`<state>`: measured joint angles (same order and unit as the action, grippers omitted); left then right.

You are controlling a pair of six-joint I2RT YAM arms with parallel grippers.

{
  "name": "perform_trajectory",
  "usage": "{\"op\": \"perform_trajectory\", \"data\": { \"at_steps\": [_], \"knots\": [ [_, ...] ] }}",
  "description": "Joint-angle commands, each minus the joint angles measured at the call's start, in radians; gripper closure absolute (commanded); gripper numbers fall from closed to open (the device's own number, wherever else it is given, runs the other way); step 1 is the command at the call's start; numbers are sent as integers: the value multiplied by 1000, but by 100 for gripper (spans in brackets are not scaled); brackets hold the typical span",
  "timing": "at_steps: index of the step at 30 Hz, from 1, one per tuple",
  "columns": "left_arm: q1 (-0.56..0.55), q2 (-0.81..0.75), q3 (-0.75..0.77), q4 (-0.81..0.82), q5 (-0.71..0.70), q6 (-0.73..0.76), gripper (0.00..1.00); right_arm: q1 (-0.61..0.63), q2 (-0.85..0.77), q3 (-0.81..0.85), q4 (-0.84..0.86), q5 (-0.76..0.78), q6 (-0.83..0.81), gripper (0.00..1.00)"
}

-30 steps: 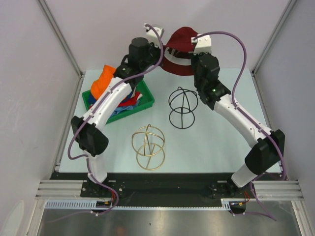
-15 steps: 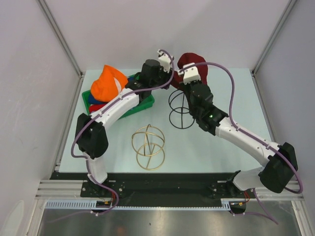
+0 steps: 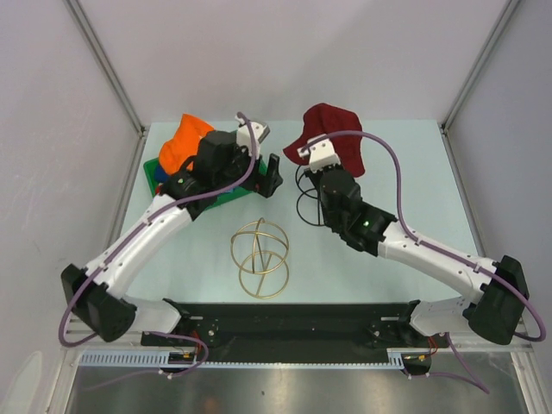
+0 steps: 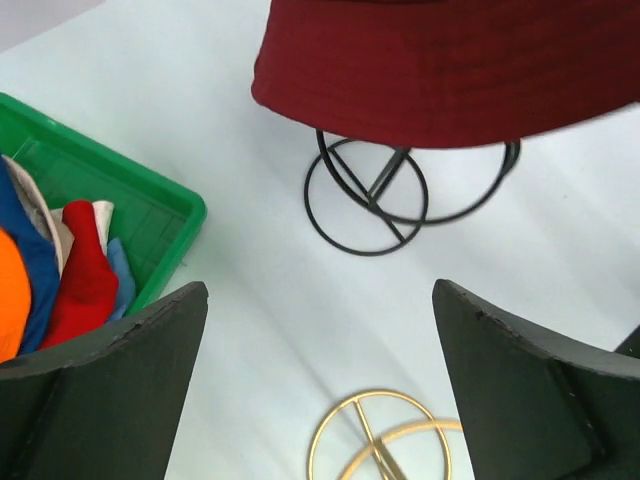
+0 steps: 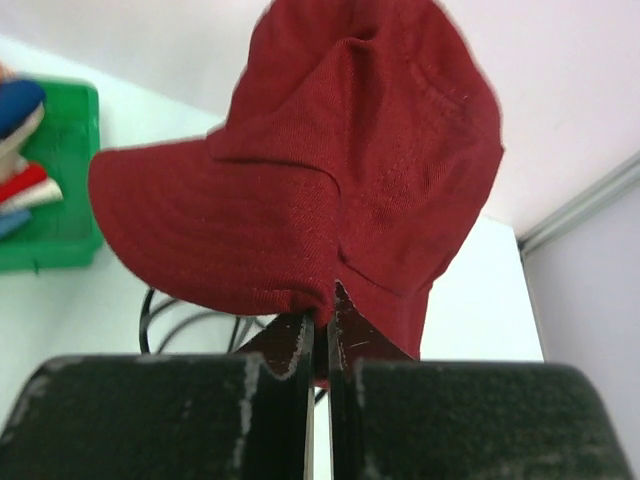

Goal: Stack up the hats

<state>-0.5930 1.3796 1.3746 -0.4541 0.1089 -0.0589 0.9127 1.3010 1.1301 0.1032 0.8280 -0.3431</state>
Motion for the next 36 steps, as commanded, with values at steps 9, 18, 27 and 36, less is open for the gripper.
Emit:
{"op": "perform_trajectory", "data": {
  "at_steps": [9,18,27,36],
  "knots": [
    [22,-209,-123,-32,15,-42,1,86,0,-110,-52,83,131,100],
    [38,-169,-123,3,35,-42,0,123,-28,-167,-200,115,303,100],
    [39,-116,-120,138,135,-134,0,130,-26,-211,-267,161,406,100],
    [39,-8,-126,406,247,-297,0,60,-42,-227,-390,180,621,100]
  ]
}}
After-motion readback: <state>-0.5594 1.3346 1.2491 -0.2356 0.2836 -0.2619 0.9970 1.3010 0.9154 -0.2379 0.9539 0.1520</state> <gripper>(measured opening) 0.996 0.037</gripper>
